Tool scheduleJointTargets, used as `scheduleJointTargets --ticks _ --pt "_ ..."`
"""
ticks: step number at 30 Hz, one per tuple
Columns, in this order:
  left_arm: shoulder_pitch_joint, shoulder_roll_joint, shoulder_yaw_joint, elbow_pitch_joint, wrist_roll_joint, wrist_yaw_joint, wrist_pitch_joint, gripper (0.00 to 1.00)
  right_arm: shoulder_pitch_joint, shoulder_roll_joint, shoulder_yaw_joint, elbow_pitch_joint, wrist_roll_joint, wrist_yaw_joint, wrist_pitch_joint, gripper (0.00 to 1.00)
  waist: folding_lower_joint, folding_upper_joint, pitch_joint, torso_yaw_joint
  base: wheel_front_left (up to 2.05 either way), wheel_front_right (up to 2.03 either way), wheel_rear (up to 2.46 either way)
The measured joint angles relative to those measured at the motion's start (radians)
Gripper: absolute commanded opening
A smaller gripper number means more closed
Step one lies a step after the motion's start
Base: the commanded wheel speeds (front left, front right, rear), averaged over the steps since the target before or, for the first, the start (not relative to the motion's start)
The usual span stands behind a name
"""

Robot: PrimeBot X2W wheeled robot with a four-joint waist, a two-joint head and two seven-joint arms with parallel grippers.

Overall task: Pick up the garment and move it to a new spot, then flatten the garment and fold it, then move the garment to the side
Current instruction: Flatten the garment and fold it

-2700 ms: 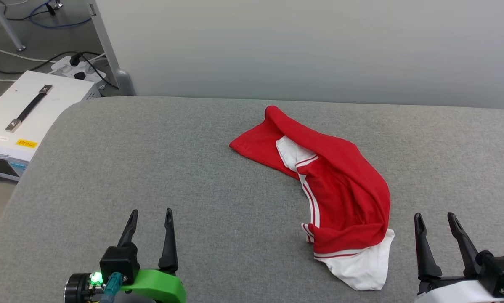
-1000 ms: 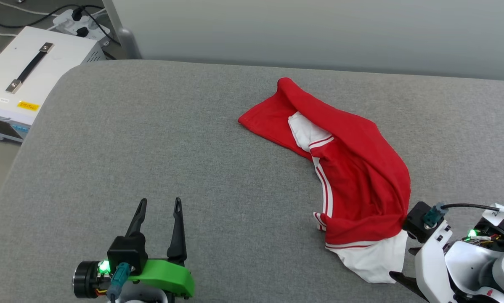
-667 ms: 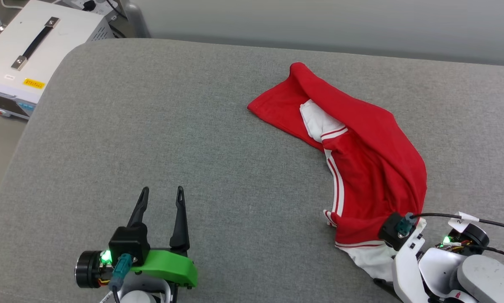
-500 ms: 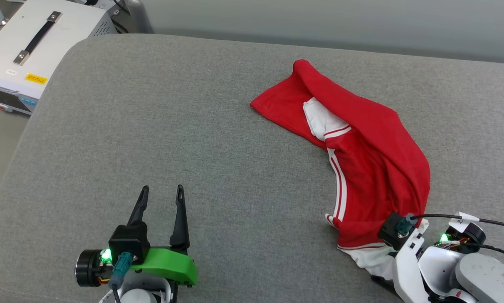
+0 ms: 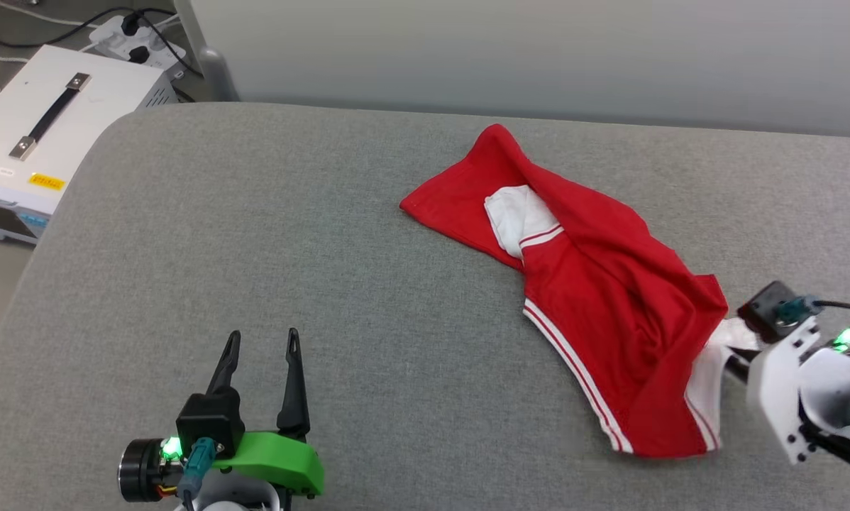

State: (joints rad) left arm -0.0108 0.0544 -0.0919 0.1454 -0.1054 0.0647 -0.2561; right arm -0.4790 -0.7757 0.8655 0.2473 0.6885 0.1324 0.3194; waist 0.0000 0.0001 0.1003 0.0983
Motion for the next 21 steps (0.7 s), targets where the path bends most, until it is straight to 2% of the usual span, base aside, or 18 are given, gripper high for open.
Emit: scheduleJointTargets --ticks 5,11,12,18,19,20,21 --pt "0.017 0.000 0.002 0.000 0.000 0.000 0.000 1.00 0.050 -0.080 -0.129 0.034 0.030 0.000 -0.016 0.00 0.0000 0.0000 -0.027 -0.029 0.00 0.00 0.00" --pt "0.020 0.000 0.000 -0.002 0.000 -0.003 0.000 1.00 0.175 -0.123 -0.250 0.179 0.066 0.000 -0.022 0.00 0.0000 0.0000 -0.032 -0.052 0.00 0.00 0.00" --pt "0.019 0.000 -0.002 -0.001 0.000 -0.005 0.000 1.00 0.238 -0.101 -0.293 0.280 0.105 0.000 -0.019 0.00 0.0000 0.0000 -0.022 -0.050 0.00 0.00 0.00" --pt "0.019 0.000 -0.005 0.002 0.000 -0.007 0.000 1.00 0.293 -0.047 -0.324 0.399 0.136 0.000 -0.053 0.00 0.0000 0.0000 -0.012 -0.033 0.00 0.00 0.00" --pt "0.019 0.000 -0.002 0.004 0.000 -0.007 0.000 1.00 0.293 -0.025 -0.348 0.415 0.143 -0.001 -0.114 0.46 0.0000 0.0000 -0.017 -0.032 0.00 0.00 0.00" --pt "0.020 0.000 -0.001 0.006 0.000 -0.007 0.000 1.00 0.293 -0.017 -0.357 0.416 0.142 -0.001 -0.138 1.00 0.0000 0.0000 -0.020 -0.033 0.00 0.00 0.00" --pt "0.020 0.000 -0.001 0.007 0.000 -0.007 0.000 1.00 0.293 -0.011 -0.367 0.415 0.142 -0.001 -0.165 1.00 0.0000 0.0000 -0.024 -0.034 0.00 0.00 0.00"
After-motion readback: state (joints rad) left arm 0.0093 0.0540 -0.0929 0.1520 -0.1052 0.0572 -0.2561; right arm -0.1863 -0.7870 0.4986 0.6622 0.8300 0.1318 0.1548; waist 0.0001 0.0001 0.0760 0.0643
